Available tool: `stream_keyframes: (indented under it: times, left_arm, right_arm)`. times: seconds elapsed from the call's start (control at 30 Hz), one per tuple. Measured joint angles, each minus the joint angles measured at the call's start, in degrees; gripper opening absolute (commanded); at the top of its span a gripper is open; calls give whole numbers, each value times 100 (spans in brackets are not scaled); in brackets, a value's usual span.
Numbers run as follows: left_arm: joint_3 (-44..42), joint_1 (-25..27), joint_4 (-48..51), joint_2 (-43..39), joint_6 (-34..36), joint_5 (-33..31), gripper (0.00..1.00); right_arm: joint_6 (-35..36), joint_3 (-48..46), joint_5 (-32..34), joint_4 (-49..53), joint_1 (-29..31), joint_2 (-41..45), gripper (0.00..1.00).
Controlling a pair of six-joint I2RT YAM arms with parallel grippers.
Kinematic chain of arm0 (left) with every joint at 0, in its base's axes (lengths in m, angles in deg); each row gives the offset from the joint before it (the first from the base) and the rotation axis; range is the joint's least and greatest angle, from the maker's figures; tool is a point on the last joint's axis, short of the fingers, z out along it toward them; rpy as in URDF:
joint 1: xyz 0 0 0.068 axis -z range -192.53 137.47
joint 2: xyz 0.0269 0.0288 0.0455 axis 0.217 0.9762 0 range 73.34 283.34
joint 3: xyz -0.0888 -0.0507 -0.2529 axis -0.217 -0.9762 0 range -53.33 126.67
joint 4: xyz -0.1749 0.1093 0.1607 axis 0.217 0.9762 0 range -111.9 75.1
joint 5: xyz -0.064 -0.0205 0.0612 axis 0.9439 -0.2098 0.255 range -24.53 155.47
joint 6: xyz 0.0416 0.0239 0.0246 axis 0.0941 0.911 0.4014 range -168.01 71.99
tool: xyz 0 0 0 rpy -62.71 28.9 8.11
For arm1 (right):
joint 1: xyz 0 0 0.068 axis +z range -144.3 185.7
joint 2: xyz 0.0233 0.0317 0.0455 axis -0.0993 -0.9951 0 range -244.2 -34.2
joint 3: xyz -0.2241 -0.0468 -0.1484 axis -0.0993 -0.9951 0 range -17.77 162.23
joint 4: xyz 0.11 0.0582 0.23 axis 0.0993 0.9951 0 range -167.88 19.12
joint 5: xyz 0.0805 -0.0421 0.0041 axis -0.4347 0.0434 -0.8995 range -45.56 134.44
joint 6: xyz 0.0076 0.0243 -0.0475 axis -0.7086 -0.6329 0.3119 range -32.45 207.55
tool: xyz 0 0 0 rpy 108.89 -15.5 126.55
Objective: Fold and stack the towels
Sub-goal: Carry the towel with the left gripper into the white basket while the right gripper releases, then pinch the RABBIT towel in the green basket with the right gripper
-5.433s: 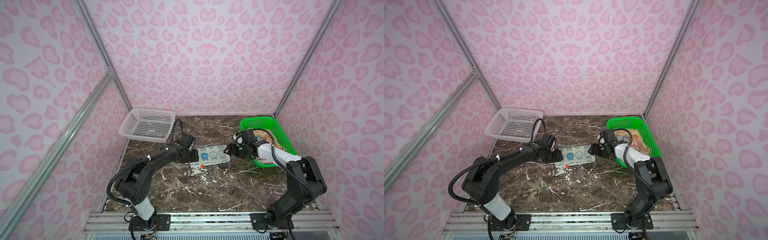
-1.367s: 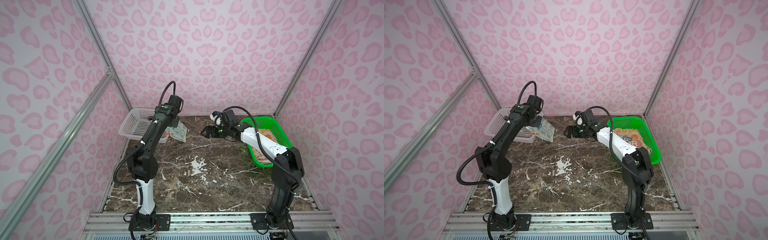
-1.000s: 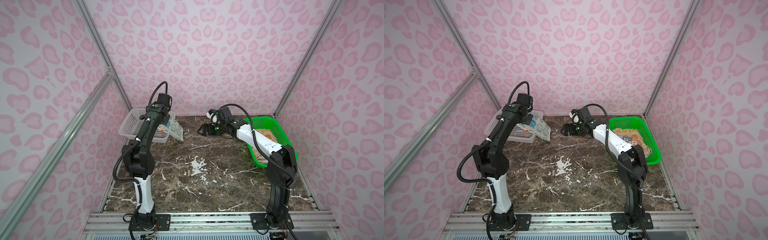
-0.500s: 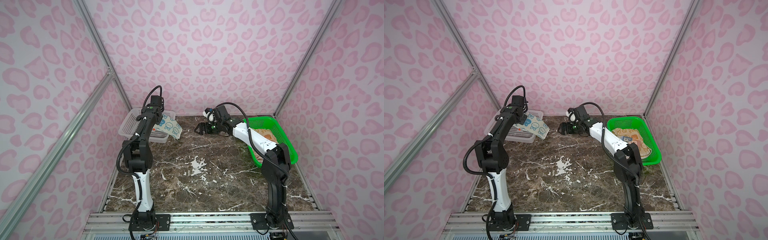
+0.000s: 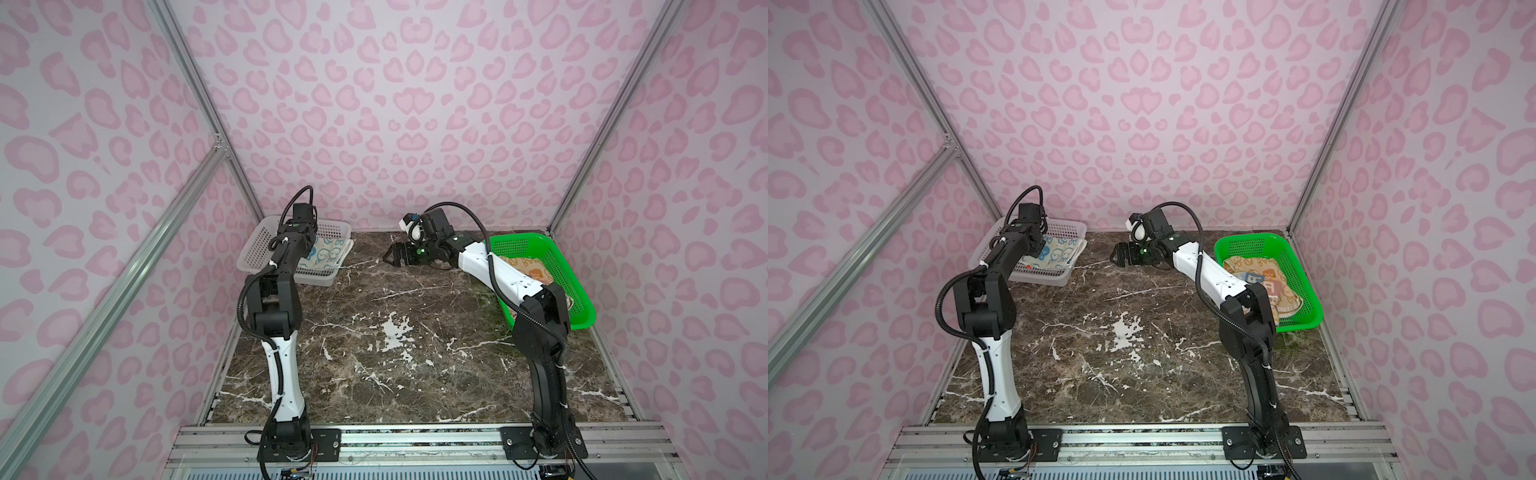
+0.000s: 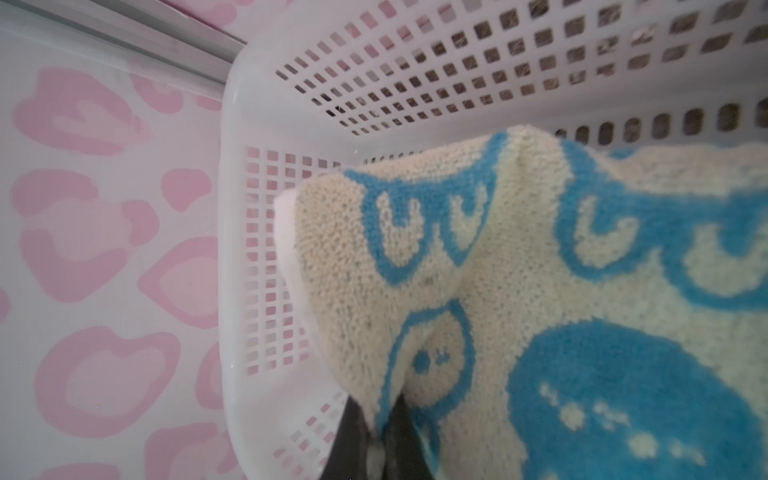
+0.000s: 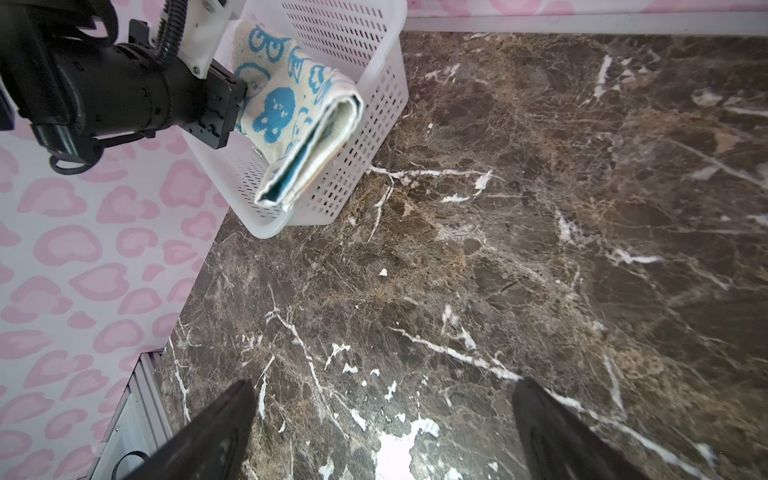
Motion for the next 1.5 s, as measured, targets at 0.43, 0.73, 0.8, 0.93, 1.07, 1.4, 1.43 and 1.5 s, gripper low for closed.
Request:
stream_keyframes:
  times: [0.43,0.73,0.8,0.93,1.07,1.4,1.43,1.5]
  left_arm:
    - [-79,-275,-625,310,162,-146,4]
    - [85,-315,-745,518,140,-256,32]
    - [90,-315,-754,516,92,-317,98]
    - [146,-306,-756,511,-11,-470,97]
    - [212,-188,-767,474,-151,-592,97]
    - [234,1113,-769,116,-195,-433,97]
    - [234,1333,-769,57,-197,-424,97]
    - [234,1808,-765,-74,-216,-387,97]
  right_arm:
    - [7,-131,7,48,11,9,98]
    - [66,-170,50,90,-4,133,98]
    - [83,-197,72,129,-22,175,98]
    - [92,-284,155,179,-76,363,98]
    - [105,-636,439,173,-273,824,98]
    - [-201,-2577,1672,83,-1834,2603,98]
    - [-297,-2789,1792,79,-2052,2754,98]
    - [-428,-3191,1989,61,-2420,3014,98]
